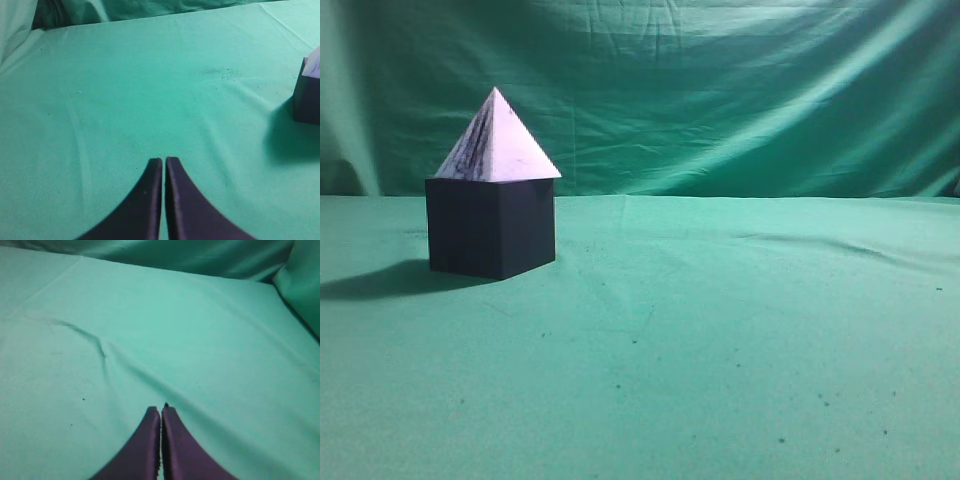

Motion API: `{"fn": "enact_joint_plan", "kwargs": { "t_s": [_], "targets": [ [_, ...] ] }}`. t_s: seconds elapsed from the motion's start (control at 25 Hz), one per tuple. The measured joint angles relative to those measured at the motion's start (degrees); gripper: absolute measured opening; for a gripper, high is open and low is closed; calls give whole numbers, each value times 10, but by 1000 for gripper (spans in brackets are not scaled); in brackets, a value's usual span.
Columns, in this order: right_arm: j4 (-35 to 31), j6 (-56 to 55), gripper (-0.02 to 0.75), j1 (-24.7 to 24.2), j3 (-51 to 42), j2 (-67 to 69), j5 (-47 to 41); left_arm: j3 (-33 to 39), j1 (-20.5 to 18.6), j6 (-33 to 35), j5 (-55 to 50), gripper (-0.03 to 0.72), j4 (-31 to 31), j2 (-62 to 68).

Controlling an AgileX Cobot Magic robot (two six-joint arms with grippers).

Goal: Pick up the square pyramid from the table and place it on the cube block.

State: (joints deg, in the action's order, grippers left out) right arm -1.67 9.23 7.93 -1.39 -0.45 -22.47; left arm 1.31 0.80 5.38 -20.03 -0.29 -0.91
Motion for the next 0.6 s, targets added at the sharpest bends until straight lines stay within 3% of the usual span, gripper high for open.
{"fn": "enact_joint_plan", "kwargs": {
  "t_s": [0.6],
  "targets": [
    [0,-2,0,0,-1,0,1,0,0,0,0,0,0,0]
  ]
}}
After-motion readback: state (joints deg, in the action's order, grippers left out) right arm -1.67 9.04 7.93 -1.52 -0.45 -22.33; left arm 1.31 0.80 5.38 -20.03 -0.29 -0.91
